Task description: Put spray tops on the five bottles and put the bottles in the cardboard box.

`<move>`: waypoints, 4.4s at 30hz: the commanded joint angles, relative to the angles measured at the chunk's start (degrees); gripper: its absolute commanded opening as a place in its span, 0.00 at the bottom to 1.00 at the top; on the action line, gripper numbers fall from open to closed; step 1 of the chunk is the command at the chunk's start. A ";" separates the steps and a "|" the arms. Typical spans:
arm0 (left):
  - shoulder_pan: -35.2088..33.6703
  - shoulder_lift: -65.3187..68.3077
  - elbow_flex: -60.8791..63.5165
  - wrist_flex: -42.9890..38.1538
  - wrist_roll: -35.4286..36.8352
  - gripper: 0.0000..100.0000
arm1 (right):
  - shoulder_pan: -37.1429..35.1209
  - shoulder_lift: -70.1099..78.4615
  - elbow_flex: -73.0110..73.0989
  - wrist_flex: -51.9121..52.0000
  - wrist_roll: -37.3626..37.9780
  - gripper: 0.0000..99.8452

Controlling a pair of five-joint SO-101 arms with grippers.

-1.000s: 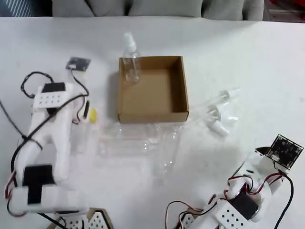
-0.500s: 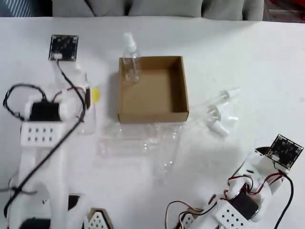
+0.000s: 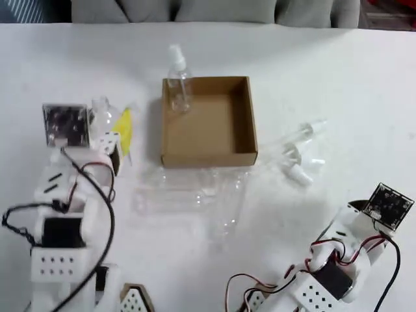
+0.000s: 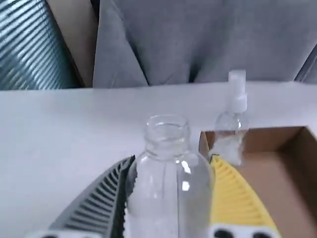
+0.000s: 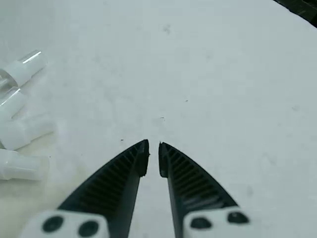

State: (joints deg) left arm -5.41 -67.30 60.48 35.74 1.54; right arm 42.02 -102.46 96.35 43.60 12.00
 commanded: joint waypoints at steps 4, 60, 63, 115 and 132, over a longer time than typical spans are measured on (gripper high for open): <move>0.66 -14.46 8.35 -9.85 0.88 0.02 | -0.31 -0.48 0.44 0.31 0.62 0.02; -0.48 -22.46 31.21 -12.84 0.35 0.02 | -22.46 75.65 -64.00 5.67 -24.00 0.02; -0.48 -22.46 31.30 -12.75 0.35 0.02 | -25.27 79.60 -66.11 4.70 -26.64 0.02; -0.13 -22.46 32.18 -12.84 0.26 0.02 | -29.41 159.78 -152.09 31.34 -41.85 0.01; 0.75 -22.46 31.74 -18.11 0.79 0.02 | -25.54 159.25 -189.27 56.04 -36.40 0.02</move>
State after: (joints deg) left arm -5.49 -88.75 94.33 21.23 1.89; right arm 14.86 58.15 -85.19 97.23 -25.27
